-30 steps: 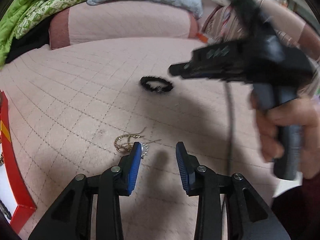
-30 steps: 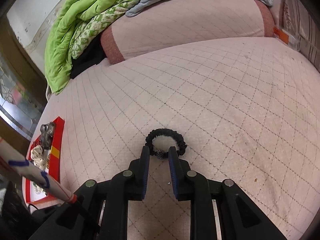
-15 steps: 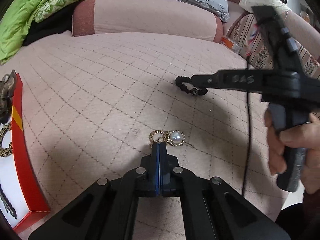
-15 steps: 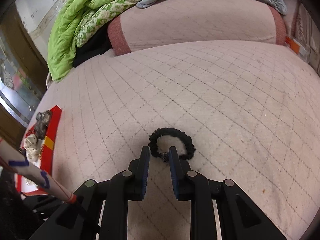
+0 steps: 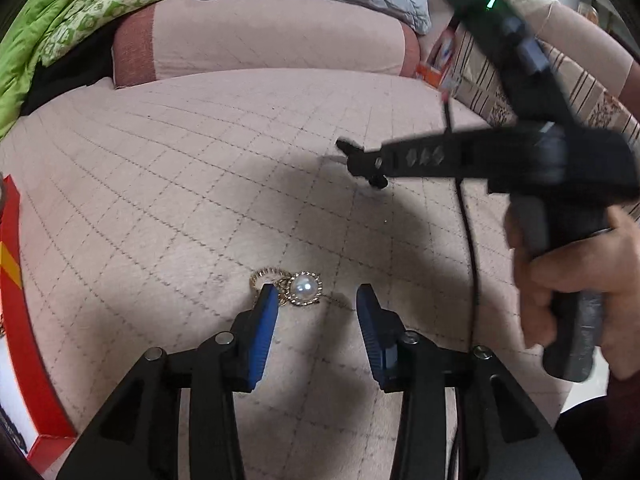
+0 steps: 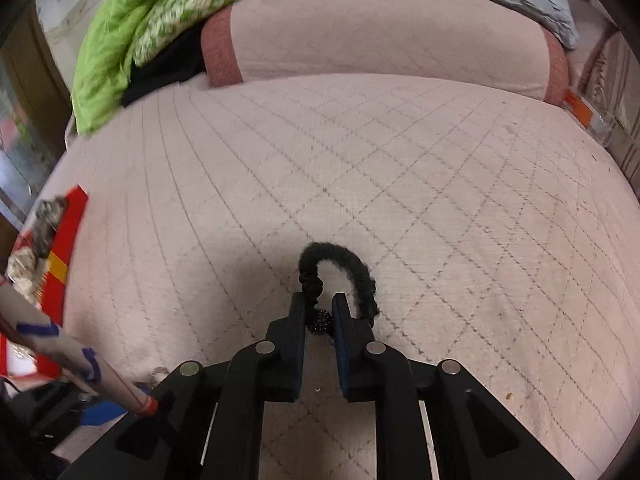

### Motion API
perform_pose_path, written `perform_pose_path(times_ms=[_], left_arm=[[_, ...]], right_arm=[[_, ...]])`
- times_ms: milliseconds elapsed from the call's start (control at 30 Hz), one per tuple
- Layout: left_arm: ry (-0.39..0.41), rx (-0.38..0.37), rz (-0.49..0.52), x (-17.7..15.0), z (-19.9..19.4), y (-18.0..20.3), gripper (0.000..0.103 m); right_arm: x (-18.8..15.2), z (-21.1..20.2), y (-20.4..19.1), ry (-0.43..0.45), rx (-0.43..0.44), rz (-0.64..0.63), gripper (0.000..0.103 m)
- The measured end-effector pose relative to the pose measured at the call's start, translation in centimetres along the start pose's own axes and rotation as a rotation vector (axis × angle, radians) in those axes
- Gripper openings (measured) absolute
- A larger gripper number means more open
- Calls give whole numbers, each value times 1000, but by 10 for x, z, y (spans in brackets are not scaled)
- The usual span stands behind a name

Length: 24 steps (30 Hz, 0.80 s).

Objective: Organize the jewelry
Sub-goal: 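Carry the pearl ring and black hair tie over the box lid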

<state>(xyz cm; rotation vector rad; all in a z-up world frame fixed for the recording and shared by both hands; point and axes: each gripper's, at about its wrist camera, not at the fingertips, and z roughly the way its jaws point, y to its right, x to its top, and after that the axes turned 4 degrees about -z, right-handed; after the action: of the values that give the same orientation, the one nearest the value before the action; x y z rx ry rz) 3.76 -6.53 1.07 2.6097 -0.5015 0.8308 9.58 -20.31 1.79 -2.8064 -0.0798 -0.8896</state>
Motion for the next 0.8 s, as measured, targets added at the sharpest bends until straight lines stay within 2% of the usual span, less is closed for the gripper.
perform_pose_path(times_ms=[67, 167, 333, 500, 667, 800], left_arm=[[-4, 17, 1, 3, 5, 2, 37], [-8, 68, -12, 7, 11, -2, 14], [27, 45, -43, 10, 3, -12, 12], [94, 37, -51, 12, -19, -17, 12], [176, 67, -70, 18, -46, -31, 12], [209, 88, -91, 22, -58, -44, 12]], right_arm=[[-1, -3, 4, 2, 27, 33, 14], [-1, -7, 7, 12, 66, 62, 14], [0, -17, 4, 39, 95, 74, 14], [5, -27, -9, 76, 125, 58, 14], [5, -40, -23, 113, 158, 34, 14], [6, -44, -34, 133, 184, 21, 14]])
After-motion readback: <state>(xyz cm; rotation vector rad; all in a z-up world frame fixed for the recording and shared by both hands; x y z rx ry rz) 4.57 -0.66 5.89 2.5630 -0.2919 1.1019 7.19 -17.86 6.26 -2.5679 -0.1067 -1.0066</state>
